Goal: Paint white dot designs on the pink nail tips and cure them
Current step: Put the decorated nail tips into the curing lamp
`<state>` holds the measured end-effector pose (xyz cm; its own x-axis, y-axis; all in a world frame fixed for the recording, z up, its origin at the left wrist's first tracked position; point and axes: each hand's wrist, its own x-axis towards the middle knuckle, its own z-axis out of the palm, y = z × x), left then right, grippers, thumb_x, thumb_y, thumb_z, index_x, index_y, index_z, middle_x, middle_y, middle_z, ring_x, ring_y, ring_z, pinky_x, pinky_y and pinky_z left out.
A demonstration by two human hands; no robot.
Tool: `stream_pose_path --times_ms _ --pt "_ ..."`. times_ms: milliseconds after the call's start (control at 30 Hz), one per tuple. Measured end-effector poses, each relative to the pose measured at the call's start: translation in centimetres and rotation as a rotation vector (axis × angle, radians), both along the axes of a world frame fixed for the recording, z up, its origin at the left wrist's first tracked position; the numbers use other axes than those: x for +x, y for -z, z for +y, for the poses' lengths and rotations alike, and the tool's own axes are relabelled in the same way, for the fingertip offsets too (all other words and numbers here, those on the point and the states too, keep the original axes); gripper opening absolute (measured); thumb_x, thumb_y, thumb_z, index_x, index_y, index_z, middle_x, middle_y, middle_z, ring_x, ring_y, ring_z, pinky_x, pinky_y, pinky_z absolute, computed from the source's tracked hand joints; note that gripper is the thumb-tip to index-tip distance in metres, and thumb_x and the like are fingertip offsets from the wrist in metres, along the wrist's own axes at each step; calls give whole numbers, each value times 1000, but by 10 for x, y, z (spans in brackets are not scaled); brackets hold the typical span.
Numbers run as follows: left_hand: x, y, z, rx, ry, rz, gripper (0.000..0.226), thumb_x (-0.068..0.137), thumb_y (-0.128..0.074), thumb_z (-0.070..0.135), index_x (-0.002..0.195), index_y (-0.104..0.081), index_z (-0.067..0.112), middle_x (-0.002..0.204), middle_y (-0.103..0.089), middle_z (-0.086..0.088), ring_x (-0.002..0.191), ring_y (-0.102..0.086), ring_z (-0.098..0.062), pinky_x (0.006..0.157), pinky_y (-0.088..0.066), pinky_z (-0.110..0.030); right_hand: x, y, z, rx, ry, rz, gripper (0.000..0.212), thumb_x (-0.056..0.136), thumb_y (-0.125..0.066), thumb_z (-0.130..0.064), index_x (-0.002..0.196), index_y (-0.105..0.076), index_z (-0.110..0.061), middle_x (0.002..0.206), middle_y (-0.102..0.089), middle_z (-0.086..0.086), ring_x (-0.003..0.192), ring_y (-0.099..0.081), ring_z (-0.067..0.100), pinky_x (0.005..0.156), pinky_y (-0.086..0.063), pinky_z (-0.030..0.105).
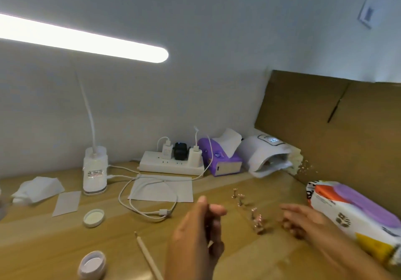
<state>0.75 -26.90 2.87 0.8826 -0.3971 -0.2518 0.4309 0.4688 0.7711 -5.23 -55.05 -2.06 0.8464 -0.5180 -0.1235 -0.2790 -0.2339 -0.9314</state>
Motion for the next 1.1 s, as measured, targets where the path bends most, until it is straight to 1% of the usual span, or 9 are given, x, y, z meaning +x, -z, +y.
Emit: stream_pose_path --times_ms 100,233,367,467,600,700,767,900,1100 --pt "-11 14 -73 72 -119 -56 41 98 -47 22 65 -71 17 66 -57 2 60 -49 -10 59 -45 -25 41 4 -25 -54 239 -82 14 95 -53 0 107 -60 -5 82 -67 12 69 -57 19 52 -51 15" --pt "-15 42 -99 141 -243 -55 20 95 -53 9 85 -66 20 102 -61 -11 84 -54 -20 91 -46 -45 83 13 -51 -298 274 -38 17 93 -56 1 108 -59 -8 103 -63 16 86 -56 23 73 -45 30" --pt "-11 62 -110 194 -322 -126 21 91 -56 3 87 -61 24 100 -59 -6 77 -54 -11 80 -47 -43 100 21 -65 -458 289 11 17 89 -57 2 96 -61 -13 100 -64 11 89 -56 21 65 -38 24" --pt "-10 59 -112 196 -351 -177 21 90 -57 3 91 -57 25 99 -55 0 74 -54 -1 75 -47 -35 102 6 -55 -514 235 59 12 91 -58 -3 97 -64 -11 103 -64 9 92 -56 21 75 -40 26" --pt "-6 57 -114 171 -391 -150 20 92 -55 6 100 -53 24 101 -47 6 84 -52 -13 85 -47 -38 54 -17 -16 -550 -278 391 20 84 -66 -16 95 -62 -33 92 -61 -11 73 -54 0 62 -41 10" --pt "-8 58 -113 158 -420 -253 19 95 -50 16 105 -49 32 104 -42 17 89 -49 2 76 -40 -11 16 -24 18 -507 -477 544 37 67 -73 -48 100 -56 -46 84 -57 -20 66 -50 -5 61 -42 14" --pt "-10 60 -114 157 -409 -297 17 97 -47 19 109 -47 31 106 -39 20 90 -44 15 72 -36 -2 14 -17 35 -622 -361 452 44 63 -71 -60 97 -56 -36 76 -56 -14 61 -46 -3 58 -39 16" --pt "-7 61 -111 159 -392 -297 18 97 -48 15 110 -48 27 107 -40 13 86 -43 20 71 -39 -5 23 2 54 -676 -114 166 24 78 -75 -36 79 -56 -22 57 -52 -5 49 -40 1 51 -33 19" --pt "-8 61 -112 136 -374 -290 18 96 -49 10 106 -50 24 105 -41 11 84 -44 18 71 -34 -1 19 8 17 -744 261 198 28 81 -75 -32 71 -51 -20 54 -51 -5 52 -47 9 54 -37 29"
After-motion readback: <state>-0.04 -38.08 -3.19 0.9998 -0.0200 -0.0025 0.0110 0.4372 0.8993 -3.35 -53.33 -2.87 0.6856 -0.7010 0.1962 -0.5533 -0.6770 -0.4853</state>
